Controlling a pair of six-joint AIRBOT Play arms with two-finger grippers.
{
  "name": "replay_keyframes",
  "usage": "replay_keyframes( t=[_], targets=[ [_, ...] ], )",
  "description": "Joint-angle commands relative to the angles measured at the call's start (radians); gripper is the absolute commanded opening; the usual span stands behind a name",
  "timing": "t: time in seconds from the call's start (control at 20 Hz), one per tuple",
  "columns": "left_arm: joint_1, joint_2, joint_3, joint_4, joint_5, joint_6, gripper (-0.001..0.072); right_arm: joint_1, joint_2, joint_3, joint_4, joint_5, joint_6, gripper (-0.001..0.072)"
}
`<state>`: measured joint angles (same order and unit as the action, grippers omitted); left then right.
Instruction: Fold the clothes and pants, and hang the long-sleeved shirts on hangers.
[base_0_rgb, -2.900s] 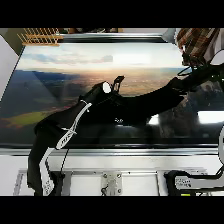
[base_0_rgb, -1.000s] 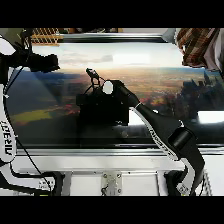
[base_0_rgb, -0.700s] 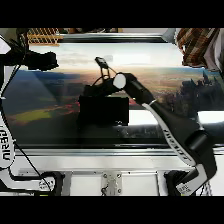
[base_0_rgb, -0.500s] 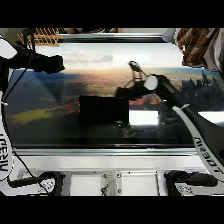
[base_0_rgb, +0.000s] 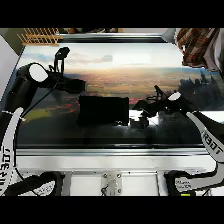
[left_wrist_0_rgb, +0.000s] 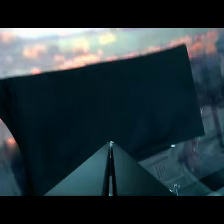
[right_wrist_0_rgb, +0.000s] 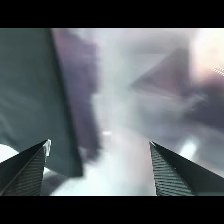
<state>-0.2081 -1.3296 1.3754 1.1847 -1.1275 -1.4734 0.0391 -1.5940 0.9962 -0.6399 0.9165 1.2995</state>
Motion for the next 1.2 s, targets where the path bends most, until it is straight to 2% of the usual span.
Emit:
replay_keyframes(
  t=[0.0, 0.3, 0.35, 0.4, 0.45, 0.6, 0.75, 0.85, 0.95, 1.15],
  targets=[
    [-0.018, 0.006, -0.040, -0.002, 0.012, 0.000, 0.0007, 0.066, -0.104, 0.032, 0.220, -0.037, -0.126, 0.0715],
    [-0.008, 0.006, -0.040, -0.003, 0.008, 0.000, 0.0007, 0.257, -0.235, 0.197, 0.266, -0.072, -0.127, 0.0710],
    [-0.008, 0.006, -0.040, -0.003, 0.003, 0.000, 0.0007, 0.273, -0.241, 0.210, 0.275, -0.100, -0.127, 0.0562],
    [-0.008, 0.006, -0.040, -0.009, -0.001, -0.001, 0.0007, 0.282, -0.240, 0.217, 0.277, -0.130, -0.134, 0.0232],
    [-0.008, 0.006, -0.040, -0.008, -0.004, -0.009, 0.0007, 0.283, -0.239, 0.222, 0.283, -0.137, -0.171, 0.0014],
    [-0.008, 0.006, -0.040, -0.009, -0.022, -0.019, 0.0007, 0.230, -0.196, 0.235, 0.225, -0.103, -0.208, 0.0010],
    [-0.008, 0.006, -0.040, -0.009, -0.026, -0.021, 0.0007, 0.066, -0.069, 0.235, -0.023, -0.097, -0.118, 0.0009],
    [-0.015, 0.006, -0.040, -0.009, -0.025, -0.036, 0.0007, -0.087, 0.023, 0.235, -0.198, -0.088, -0.046, 0.0010],
    [-0.019, 0.006, -0.040, -0.010, -0.025, -0.039, 0.0007, -0.259, 0.097, 0.235, -0.305, -0.051, -0.034, 0.0010],
    [-0.019, 0.006, -0.040, -0.010, -0.034, -0.054, 0.0006, -0.616, 0.176, 0.235, -0.378, 0.032, -0.005, 0.0010]
  ],
)
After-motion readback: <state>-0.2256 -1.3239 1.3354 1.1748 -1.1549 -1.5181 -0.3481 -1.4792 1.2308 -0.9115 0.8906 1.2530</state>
